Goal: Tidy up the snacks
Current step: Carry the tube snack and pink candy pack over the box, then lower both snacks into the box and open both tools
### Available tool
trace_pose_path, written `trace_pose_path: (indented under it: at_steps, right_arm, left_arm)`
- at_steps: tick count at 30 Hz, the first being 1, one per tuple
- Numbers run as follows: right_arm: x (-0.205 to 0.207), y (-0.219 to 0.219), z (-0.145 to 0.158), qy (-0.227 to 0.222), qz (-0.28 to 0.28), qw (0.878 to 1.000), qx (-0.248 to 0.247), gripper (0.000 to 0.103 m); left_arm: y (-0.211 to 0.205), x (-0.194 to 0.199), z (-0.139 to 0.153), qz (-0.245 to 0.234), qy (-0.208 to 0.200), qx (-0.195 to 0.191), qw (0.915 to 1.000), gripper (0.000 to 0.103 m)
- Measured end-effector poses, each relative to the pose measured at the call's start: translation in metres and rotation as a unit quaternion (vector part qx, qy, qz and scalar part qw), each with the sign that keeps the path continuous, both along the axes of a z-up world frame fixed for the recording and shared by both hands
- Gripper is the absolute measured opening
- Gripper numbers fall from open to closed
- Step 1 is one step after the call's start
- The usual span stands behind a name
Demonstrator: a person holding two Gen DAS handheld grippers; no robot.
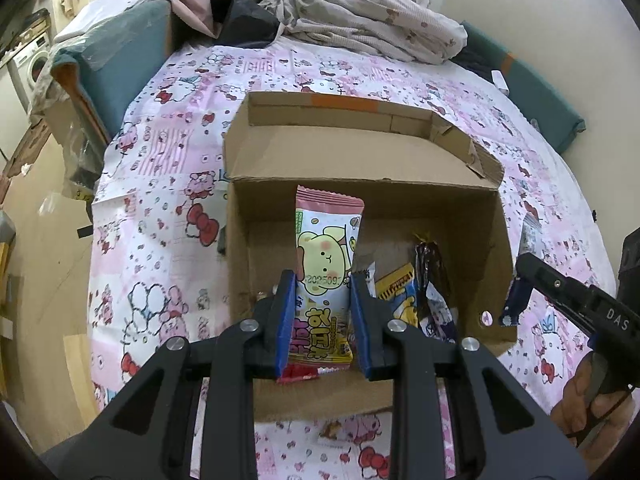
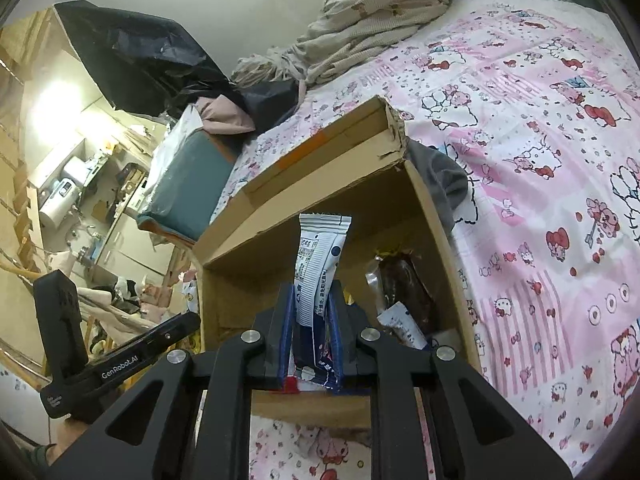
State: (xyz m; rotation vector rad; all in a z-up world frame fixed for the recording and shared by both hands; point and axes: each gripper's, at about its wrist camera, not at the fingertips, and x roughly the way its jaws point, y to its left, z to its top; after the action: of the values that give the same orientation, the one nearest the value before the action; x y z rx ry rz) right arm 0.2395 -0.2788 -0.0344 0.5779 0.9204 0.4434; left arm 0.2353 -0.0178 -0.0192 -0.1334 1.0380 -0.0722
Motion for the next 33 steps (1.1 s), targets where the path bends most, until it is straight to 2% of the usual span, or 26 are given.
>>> trace_pose_path:
  at_steps: [11, 21, 33]
  right_arm:
    - [0.010, 0.014, -0.029, 0.048, 0.018, 0.998, -0.038, 0.018]
    - [0.012, 0.035, -0.047, 0.076, 0.048, 0.993, -0.072, 0.018]
    - [0.014, 0.037, -0.050, 0.091, 0.050, 0.992, -0.068, 0.021]
  left_arm:
    - [-0.006, 0.001, -0.042, -0.001, -0.011, 0.003, 0.9999, 0.023]
    - [-0.012, 0.001, -0.038, -0.013, -0.035, 0.027, 0.9989, 0.023]
    - [-0.012, 0.003, -0.047, -0.011, -0.009, 0.012, 0.9998, 0.024]
